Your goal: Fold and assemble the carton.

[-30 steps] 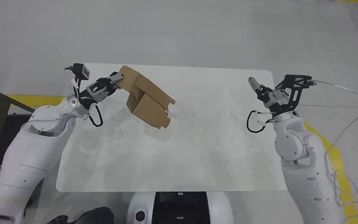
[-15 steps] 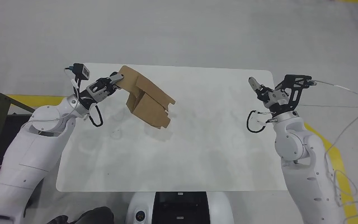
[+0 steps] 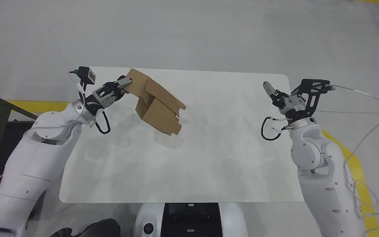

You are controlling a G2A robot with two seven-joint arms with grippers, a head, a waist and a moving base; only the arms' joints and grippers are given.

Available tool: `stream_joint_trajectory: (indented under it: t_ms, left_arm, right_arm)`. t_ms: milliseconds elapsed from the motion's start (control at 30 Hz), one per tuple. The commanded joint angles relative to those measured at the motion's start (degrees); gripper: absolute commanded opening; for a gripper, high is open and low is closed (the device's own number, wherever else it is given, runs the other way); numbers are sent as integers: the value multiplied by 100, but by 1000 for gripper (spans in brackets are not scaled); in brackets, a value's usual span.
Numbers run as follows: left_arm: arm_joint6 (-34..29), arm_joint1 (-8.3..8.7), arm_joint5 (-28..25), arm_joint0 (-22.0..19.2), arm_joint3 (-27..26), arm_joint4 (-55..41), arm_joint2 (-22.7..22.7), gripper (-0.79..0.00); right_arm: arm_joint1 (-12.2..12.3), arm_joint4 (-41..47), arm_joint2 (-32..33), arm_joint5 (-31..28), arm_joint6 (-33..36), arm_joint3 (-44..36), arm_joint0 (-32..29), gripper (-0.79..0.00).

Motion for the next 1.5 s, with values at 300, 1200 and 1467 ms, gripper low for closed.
stream_joint_trajectory:
  t_ms: [300, 1200, 1467]
  left_arm:
    - [-55, -134, 55, -140, -158, 15, 43, -785]
    - [-727, -467, 54, -682, 312, -135, 278, -785]
    - [-749, -510, 112, -559, 379, -134, 159, -785]
  right_arm:
    - [-57, 509, -287, -110, 382, 272, 42, -440]
    - [-281, 5676, -1303, 145, 3822, 753, 580, 0]
    - [-249, 5465, -1002, -178, 3051, 1056, 619, 0]
